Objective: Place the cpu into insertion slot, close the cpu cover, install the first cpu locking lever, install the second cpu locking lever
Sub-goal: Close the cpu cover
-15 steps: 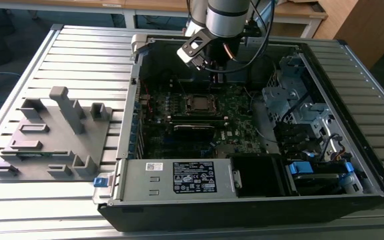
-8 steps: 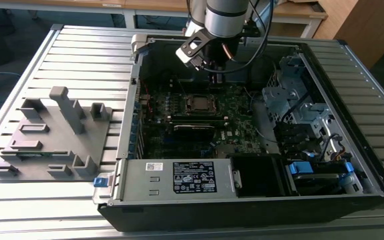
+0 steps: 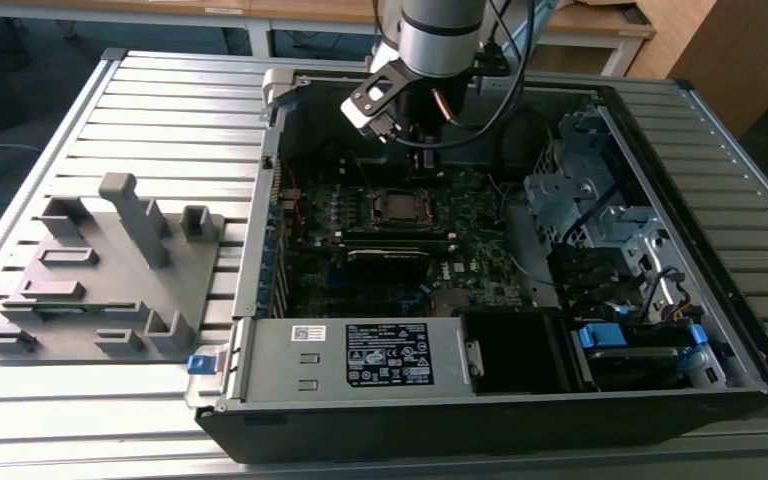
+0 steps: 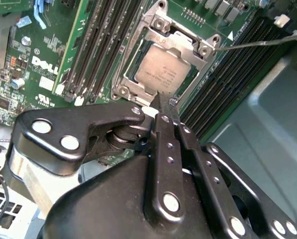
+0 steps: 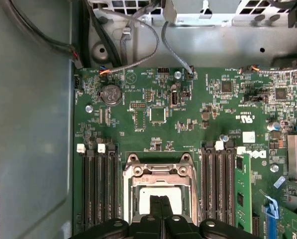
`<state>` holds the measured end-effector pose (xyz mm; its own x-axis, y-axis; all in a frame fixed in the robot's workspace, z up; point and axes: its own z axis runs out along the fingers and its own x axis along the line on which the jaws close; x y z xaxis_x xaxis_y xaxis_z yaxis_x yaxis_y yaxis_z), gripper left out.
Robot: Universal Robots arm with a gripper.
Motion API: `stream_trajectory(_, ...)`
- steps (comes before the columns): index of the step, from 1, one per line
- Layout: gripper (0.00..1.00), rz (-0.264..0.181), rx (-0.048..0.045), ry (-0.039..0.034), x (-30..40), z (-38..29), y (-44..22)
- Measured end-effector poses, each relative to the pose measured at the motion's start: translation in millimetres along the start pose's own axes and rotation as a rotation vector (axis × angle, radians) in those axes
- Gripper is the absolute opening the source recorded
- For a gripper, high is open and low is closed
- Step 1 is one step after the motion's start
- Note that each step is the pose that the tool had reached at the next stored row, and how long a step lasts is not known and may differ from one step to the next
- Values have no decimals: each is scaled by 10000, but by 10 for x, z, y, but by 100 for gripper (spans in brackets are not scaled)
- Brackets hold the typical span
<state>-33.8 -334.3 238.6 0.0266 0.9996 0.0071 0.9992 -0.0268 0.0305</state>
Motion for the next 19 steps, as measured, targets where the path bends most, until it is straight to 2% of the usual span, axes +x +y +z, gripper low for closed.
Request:
stream_trajectory(7,10,11,0,-7,-2,43,-49)
stream_trajectory(15,10,4,0,-7,-2,45,-51)
stream_trajectory(19,10,-262,1,2,-1,46,-51)
